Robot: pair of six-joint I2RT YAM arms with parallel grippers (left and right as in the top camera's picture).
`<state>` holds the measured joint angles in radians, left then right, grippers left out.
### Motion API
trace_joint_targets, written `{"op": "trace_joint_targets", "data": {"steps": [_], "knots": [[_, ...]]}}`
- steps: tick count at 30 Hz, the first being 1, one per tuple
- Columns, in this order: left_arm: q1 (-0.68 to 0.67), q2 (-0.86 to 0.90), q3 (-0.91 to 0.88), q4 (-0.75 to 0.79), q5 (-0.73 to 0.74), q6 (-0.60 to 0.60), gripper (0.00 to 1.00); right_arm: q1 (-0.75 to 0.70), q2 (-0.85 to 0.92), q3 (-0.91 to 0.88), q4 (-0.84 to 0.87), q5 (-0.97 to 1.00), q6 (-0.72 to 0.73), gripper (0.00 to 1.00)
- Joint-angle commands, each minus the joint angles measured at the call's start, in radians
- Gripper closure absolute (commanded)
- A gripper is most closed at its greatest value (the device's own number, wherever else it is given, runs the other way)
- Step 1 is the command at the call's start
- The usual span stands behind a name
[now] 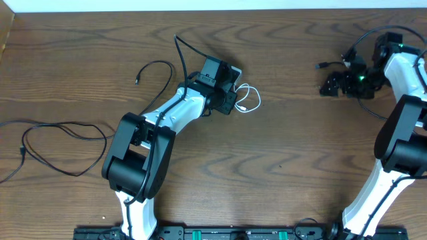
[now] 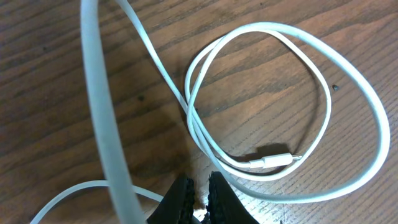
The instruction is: Untangle cables
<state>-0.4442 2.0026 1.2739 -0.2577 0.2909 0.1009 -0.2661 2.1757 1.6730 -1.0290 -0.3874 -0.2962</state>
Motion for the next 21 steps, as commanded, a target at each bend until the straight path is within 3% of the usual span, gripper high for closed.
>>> {"op": "trace_joint_targets", "data": {"steps": [1,8,21], "knots": [[0.0,-0.006,0.004,0.002,0.016,-0.01,0.89,-0.004,-0.01,-0.01,0.01,0.067,0.023,0.01],[-0.02,-0.006,0.004,0.015,0.016,-0.01,0.89,-0.037,-0.01,-0.01,0.061,0.313,0.119,0.01],[-0.115,-0.005,0.004,0.113,0.012,-0.01,0.88,-0.172,-0.01,-0.008,0.194,0.379,0.359,0.01]]}}
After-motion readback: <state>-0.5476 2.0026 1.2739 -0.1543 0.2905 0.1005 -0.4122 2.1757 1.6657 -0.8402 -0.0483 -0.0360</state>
